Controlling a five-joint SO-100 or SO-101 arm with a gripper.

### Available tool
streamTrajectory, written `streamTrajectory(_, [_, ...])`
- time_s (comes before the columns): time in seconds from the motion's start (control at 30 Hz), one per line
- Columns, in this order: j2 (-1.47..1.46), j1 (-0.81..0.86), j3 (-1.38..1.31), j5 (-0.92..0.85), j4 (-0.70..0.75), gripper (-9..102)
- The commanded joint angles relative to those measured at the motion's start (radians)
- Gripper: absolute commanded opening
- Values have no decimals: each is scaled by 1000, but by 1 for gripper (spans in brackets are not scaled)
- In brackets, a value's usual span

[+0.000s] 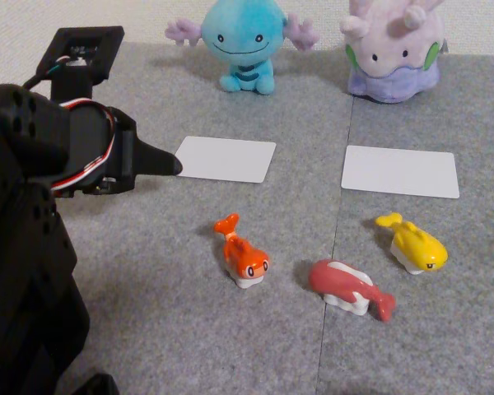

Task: Wooper wants to eat egg sudhi, and Goomy wants to eat shrimp sushi

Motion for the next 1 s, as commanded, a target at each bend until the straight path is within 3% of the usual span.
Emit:
streamTrajectory(0.0, [12, -14, 3, -11, 3, 31])
streamTrajectory(0.6, [35, 37, -48, -15, -74, 31])
streamTrajectory(0.8, [-48, 213, -330, -75, 5, 31])
streamTrajectory(0.97, [-360, 235, -632, -178, 137, 31])
